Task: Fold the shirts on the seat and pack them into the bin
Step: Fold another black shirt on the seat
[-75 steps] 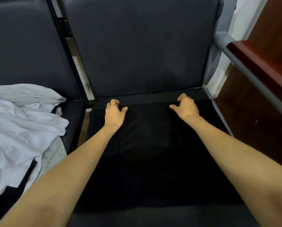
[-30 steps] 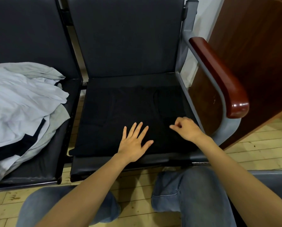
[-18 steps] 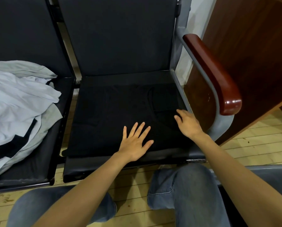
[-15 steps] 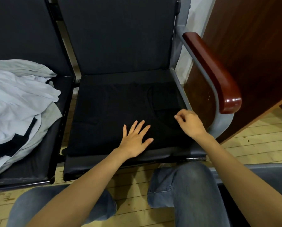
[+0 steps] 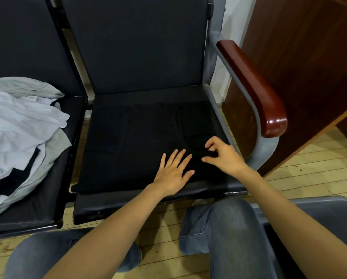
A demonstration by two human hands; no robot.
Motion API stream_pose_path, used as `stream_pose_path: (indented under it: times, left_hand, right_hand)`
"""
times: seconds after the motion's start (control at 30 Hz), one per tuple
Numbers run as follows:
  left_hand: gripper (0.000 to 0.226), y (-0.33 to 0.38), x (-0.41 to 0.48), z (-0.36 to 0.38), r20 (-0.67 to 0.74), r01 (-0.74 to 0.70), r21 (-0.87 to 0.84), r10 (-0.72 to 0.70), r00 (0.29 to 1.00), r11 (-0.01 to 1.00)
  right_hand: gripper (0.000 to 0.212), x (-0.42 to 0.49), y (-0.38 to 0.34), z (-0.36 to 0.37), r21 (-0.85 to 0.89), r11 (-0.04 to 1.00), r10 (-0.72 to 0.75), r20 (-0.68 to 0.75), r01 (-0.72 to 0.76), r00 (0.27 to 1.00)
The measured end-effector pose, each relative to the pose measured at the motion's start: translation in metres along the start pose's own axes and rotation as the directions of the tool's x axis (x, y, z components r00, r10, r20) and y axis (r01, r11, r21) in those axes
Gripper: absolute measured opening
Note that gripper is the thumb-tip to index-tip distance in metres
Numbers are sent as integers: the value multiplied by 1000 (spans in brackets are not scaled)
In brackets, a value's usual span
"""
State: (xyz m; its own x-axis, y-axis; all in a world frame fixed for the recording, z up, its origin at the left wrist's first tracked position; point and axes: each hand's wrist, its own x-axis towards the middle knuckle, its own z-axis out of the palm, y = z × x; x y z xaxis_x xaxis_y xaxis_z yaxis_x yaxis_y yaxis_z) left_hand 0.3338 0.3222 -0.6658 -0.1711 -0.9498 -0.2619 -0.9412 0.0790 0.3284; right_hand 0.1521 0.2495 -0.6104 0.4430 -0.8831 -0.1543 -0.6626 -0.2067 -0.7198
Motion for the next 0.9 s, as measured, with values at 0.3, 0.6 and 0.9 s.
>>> stream_pose_path:
  times: [0.3, 0.6, 0.9]
  left_hand:
    - [54, -17, -3, -24, -253, 5, -259, -73, 965, 966]
    - [55, -71, 29, -53, -301, 167, 11, -156, 941, 986]
    - [67, -72, 37, -5, -286, 55, 182, -1, 958, 982]
  right_hand:
    - [40, 8, 11, 3, -465, 867, 125, -148, -180, 981]
    - [43, 119, -31, 36, -236, 972, -4, -53, -8, 999]
    - [58, 216, -8, 46, -536, 823, 215, -16, -189, 977]
